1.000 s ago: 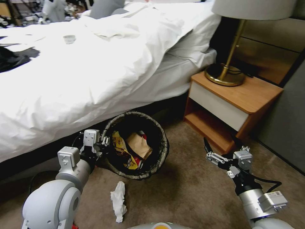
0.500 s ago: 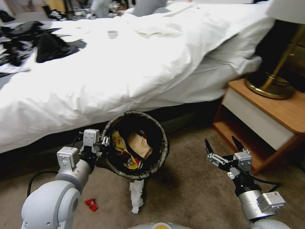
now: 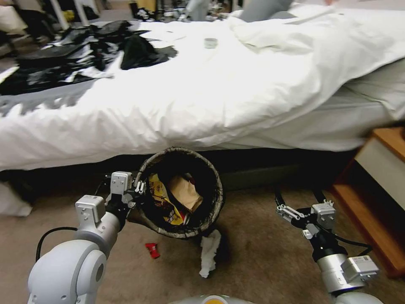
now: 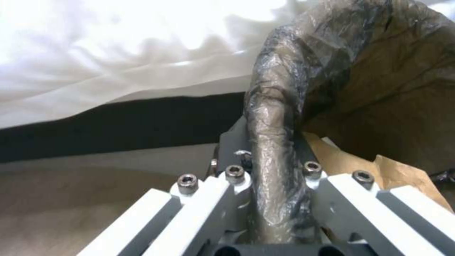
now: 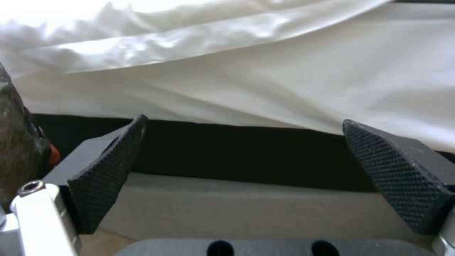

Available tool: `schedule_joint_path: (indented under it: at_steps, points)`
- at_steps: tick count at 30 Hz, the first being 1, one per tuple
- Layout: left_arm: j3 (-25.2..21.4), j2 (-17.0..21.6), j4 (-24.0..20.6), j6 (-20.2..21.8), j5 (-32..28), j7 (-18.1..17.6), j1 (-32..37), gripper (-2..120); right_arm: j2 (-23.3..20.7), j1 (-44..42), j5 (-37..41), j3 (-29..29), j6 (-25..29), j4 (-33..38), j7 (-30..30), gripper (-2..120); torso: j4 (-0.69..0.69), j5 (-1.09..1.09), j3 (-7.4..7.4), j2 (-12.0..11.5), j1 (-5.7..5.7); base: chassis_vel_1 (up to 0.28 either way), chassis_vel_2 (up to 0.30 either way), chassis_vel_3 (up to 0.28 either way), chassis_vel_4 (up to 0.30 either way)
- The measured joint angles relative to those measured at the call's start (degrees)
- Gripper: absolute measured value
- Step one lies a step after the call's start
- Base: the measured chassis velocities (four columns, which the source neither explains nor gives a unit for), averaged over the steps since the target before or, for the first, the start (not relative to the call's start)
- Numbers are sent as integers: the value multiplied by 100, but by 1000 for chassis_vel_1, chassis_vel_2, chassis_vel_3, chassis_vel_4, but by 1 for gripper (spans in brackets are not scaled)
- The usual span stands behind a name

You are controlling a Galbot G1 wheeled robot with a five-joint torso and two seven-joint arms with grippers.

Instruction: Pick up the trash bin, then pick up the garbage from the floor and place it into the trash bin.

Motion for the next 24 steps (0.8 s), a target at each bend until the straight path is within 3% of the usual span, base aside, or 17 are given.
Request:
schedule_joint_path:
  at_steps: [24]
  points:
    - [-3, 4, 52, -28, -28, -2, -23, 3, -77, -80, 115, 146, -20, -309, 35, 100, 2, 0, 0, 0, 0, 124, 126, 125, 126]
